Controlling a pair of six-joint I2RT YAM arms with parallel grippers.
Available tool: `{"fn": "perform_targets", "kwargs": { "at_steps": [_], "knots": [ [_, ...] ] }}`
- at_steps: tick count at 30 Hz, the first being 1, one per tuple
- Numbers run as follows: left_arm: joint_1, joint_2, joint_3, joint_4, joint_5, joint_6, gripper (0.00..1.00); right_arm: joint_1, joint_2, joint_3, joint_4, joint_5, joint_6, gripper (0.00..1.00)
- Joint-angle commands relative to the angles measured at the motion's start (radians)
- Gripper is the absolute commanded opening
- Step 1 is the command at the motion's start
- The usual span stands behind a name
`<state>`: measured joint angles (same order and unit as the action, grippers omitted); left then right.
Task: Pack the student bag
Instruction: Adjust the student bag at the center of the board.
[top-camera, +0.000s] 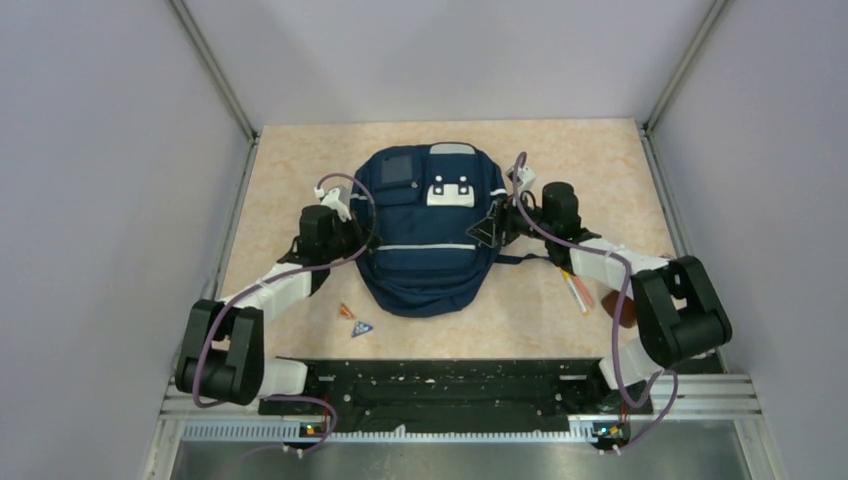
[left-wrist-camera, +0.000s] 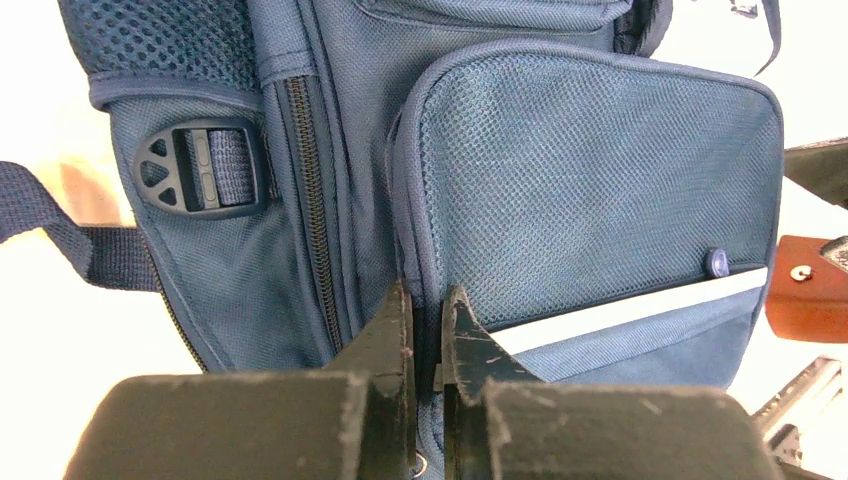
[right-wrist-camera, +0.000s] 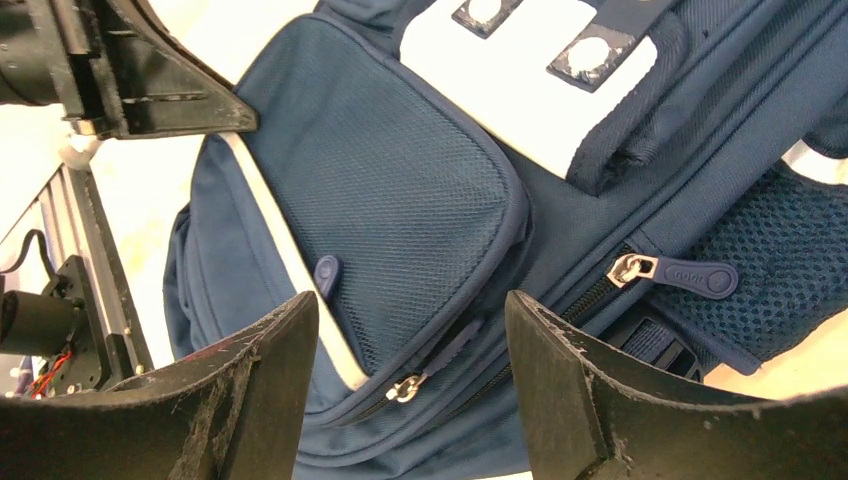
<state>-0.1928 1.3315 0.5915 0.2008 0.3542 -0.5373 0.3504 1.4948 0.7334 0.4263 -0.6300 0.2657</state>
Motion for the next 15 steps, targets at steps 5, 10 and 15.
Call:
{"fn": "perform_targets", "kwargs": {
  "at_steps": [5, 10, 15],
  "knots": [
    [0.007, 0.083, 0.198, -0.035, -0.115, 0.191, 0.0, 0.001, 0.096, 0.093, 0.056, -0.13, -0.038, 0.68],
    [0.017, 0.197, 0.335, -0.134, -0.098, 0.27, 0.0, 0.002, 0.143, 0.12, 0.041, -0.194, -0.076, 0.68],
    [0.028, 0.252, 0.383, -0.13, -0.078, 0.274, 0.0, 0.015, 0.175, 0.135, 0.024, -0.268, -0.079, 0.68]
  ]
}}
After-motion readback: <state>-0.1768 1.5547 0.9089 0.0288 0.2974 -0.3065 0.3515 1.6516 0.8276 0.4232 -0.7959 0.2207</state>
